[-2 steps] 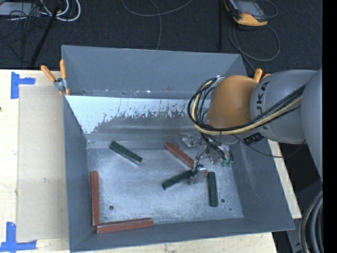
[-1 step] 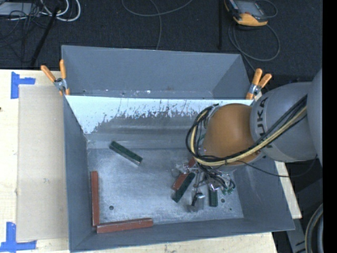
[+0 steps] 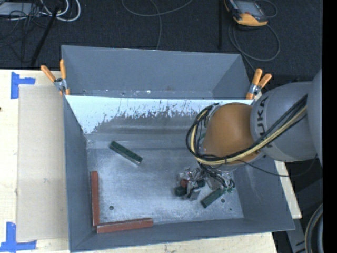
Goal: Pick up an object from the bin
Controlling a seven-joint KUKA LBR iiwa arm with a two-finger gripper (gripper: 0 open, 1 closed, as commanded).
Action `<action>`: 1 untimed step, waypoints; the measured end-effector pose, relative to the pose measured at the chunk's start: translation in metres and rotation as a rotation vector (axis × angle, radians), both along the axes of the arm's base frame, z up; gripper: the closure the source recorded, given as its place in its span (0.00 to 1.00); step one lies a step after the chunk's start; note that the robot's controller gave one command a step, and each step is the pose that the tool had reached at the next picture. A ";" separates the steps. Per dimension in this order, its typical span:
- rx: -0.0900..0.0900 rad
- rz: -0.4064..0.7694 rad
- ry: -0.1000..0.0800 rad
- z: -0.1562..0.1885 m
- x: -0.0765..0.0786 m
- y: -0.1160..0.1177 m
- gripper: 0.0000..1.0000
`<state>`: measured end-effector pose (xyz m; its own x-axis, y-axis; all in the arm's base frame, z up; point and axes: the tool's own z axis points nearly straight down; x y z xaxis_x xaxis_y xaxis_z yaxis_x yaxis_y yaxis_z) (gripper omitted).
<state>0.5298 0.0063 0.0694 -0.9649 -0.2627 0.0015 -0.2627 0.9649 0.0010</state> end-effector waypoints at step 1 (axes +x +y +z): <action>0.000 -0.001 0.000 0.000 0.000 0.000 0.00</action>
Offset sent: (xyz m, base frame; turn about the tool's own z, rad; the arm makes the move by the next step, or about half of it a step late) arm 0.0000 0.0000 0.0000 0.0000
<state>0.5298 0.0063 0.0693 -0.9651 -0.2620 0.0016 -0.2620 0.9651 0.0011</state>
